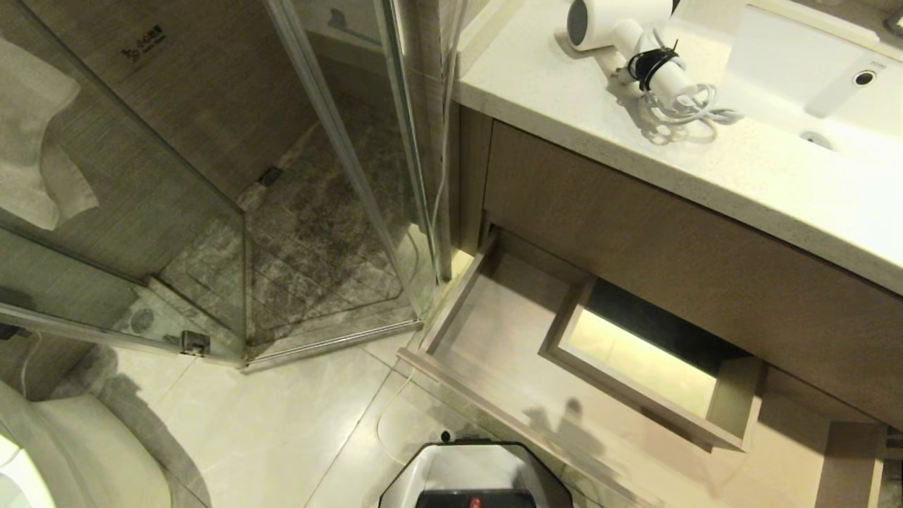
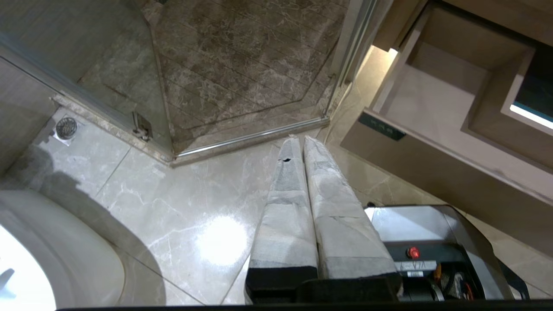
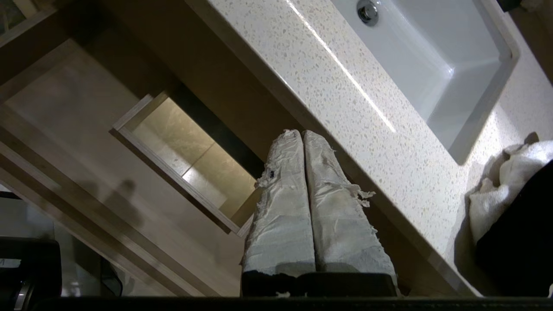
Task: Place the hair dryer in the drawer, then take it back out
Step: Close the drawer
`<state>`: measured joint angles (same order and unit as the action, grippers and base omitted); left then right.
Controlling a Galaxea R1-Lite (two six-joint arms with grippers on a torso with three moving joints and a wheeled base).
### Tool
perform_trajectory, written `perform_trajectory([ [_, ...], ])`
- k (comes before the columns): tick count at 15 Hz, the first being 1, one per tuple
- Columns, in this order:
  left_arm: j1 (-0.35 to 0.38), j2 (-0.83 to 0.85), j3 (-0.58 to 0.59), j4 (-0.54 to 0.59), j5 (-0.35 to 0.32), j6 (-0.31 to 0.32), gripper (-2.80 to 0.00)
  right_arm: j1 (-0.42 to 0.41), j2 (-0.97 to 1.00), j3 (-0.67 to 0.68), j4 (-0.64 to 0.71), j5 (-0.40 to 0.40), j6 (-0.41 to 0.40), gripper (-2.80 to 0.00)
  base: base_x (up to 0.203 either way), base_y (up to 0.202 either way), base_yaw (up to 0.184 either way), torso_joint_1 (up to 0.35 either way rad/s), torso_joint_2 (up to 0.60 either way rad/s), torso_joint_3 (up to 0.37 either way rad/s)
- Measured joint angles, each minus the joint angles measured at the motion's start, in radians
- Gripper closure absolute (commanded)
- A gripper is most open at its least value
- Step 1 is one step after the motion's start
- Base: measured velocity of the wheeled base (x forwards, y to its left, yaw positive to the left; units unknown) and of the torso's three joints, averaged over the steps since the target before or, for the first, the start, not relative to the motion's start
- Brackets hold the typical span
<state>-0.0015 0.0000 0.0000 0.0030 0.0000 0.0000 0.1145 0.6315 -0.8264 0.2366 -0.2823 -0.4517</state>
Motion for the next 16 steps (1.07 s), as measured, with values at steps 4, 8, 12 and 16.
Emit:
perform_trajectory([
  [4, 0.000, 0.000, 0.000, 0.000, 0.000, 0.000, 0.00, -0.001, -0.030, 0.014, -0.005, -0.001, 0.000, 0.00, 0.000, 0.000, 0.000, -0.214, -0.10, -0.315],
  [8, 0.000, 0.000, 0.000, 0.000, 0.000, 0.000, 0.00, -0.001, -0.053, 0.035, -0.015, 0.000, 0.001, 0.00, 0.000, 0.000, 0.000, -0.174, -0.16, -0.335],
  [12, 0.000, 0.000, 0.000, 0.000, 0.000, 0.000, 0.00, -0.001, -0.069, 0.052, -0.028, -0.002, 0.000, 0.00, 0.000, 0.000, 0.000, -0.187, -0.06, -0.226],
  [16, 0.000, 0.000, 0.000, 0.000, 0.000, 0.000, 0.00, -0.001, -0.079, 0.066, -0.032, -0.003, 0.002, 0.00, 0.000, 0.000, 0.000, -0.215, 0.33, 0.079],
])
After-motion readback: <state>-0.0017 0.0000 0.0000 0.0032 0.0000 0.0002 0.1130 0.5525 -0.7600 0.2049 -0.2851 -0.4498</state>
